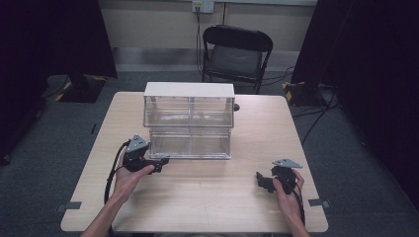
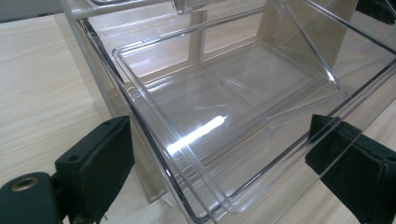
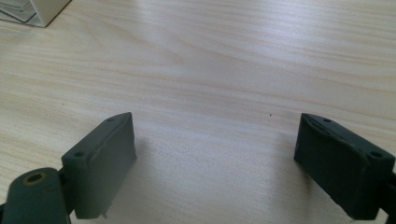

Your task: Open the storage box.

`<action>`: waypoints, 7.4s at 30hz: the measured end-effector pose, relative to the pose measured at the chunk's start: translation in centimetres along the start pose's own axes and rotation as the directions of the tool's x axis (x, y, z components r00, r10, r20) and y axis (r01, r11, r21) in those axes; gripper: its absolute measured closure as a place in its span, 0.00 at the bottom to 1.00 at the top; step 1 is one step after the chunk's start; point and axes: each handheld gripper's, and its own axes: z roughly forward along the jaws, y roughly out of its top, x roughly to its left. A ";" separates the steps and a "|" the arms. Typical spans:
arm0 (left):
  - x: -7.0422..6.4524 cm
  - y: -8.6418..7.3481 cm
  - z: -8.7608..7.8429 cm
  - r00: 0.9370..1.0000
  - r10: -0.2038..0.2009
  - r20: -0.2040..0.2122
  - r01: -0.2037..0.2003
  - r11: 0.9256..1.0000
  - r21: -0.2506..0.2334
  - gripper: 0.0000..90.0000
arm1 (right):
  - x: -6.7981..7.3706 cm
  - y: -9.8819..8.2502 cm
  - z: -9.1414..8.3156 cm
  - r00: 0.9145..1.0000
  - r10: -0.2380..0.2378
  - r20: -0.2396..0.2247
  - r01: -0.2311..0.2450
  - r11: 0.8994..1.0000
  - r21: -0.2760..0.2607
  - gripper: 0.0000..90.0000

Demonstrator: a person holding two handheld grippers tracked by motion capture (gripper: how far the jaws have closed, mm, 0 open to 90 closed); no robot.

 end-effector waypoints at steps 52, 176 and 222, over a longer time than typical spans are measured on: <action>0.4 1.2 -0.5 1.000 -0.024 0.001 0.024 0.999 -0.035 0.12 | 0.0 0.0 0.0 1.000 0.000 0.000 0.000 1.000 0.000 0.13; 1.0 6.2 -1.9 0.999 -0.040 -0.008 0.039 0.990 -0.135 0.10 | 0.0 0.0 0.0 1.000 0.000 0.000 0.000 1.000 0.000 0.13; 0.7 6.2 -1.9 0.997 -0.074 -0.007 0.072 0.986 -0.147 0.10 | 0.0 0.0 0.0 1.000 0.000 0.000 0.000 1.000 0.000 0.13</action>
